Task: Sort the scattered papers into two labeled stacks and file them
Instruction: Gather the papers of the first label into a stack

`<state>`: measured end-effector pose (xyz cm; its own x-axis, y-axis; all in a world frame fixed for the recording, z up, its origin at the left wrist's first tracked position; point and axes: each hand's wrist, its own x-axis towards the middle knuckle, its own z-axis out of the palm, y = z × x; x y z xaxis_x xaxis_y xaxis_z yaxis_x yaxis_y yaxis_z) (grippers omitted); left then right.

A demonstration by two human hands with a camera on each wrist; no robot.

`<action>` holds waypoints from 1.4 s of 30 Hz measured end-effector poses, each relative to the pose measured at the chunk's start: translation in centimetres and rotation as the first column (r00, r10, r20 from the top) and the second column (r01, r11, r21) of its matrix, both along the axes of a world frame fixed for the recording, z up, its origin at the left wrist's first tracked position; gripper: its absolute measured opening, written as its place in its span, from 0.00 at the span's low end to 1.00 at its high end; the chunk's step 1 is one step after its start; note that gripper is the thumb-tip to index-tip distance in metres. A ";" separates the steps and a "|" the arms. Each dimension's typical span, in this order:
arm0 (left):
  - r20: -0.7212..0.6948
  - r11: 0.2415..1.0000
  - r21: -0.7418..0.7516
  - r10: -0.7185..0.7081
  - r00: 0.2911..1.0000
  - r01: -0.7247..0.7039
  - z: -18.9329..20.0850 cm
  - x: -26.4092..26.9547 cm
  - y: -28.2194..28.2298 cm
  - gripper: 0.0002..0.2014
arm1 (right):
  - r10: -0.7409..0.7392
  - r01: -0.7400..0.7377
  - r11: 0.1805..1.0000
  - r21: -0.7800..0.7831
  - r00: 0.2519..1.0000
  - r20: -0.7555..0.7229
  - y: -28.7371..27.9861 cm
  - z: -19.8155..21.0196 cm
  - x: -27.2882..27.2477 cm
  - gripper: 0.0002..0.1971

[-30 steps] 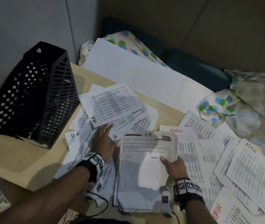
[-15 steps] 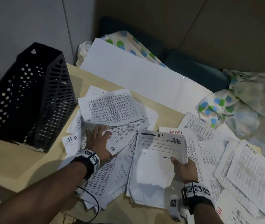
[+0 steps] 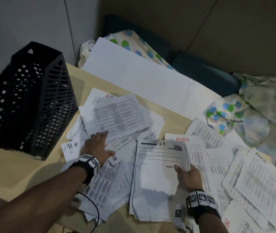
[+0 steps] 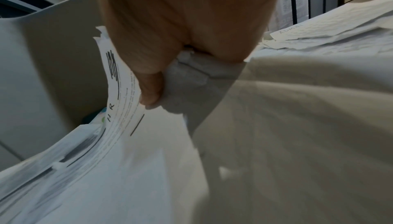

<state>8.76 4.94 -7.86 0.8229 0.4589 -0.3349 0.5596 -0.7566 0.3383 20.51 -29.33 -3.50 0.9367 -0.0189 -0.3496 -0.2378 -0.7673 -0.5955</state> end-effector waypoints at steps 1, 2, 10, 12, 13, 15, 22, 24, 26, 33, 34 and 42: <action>0.001 1.000 0.006 -0.012 1.000 0.012 0.6 0.3 -0.2 0.46 | -0.002 0.002 1.000 0.005 1.000 0.002 0.0 0.0 0.1 0.14; -0.017 0.999 0.023 -0.044 0.999 0.044 1.0 0.5 -0.5 0.41 | -0.007 0.007 1.000 0.009 1.000 -0.001 0.0 0.0 0.1 0.13; -0.092 0.971 -0.038 -0.240 0.966 0.237 0.1 -2.0 -2.5 0.44 | -0.033 0.036 0.992 0.118 0.999 -0.026 -0.7 0.9 0.4 0.13; -0.030 0.973 -0.011 -0.229 0.973 0.229 0.2 -2.4 -2.4 0.36 | -0.029 0.032 0.990 0.138 0.999 -0.019 -0.8 1.2 0.2 0.11; -0.017 0.970 -0.007 -0.244 0.970 0.244 0.4 -2.4 -2.4 0.32 | -0.028 0.029 0.990 0.141 1.000 -0.015 -0.9 1.2 0.2 0.11; -0.006 0.956 -0.004 -0.293 0.956 0.293 1.2 -2.4 -2.2 0.24 | -0.029 0.030 0.990 0.141 1.000 -0.011 -1.2 0.9 0.3 0.12; 0.576 0.969 -0.216 0.224 0.786 -0.118 7.0 0.1 0.6 0.15 | 0.034 -0.033 0.999 0.009 0.997 -0.077 -1.9 -0.6 0.0 0.13; 0.737 0.975 -0.215 0.125 0.665 0.055 8.7 0.7 1.4 0.18 | 0.049 -0.049 0.999 0.007 0.995 -0.086 -1.7 -0.8 -0.2 0.12; 0.808 0.954 -0.129 -0.056 0.587 0.270 9.4 0.6 1.8 0.21 | 0.071 -0.071 0.997 0.005 0.993 -0.096 -1.7 -1.0 -0.3 0.10; 0.627 0.879 -0.299 -0.113 0.771 0.372 3.5 -3.8 3.1 0.29 | 0.093 -0.093 0.996 0.003 0.988 -0.119 -2.2 -0.3 -0.3 0.08; 0.558 0.870 -0.361 -0.087 0.825 0.336 2.7 -4.6 3.2 0.34 | 0.097 -0.097 0.995 0.003 0.988 -0.120 -2.2 -0.1 -0.3 0.08; 0.394 0.951 -0.127 0.309 0.866 -0.282 0.1 -6.1 3.9 0.21 | 0.113 -0.109 0.993 0.038 0.986 -0.121 -1.1 0.5 -0.2 0.08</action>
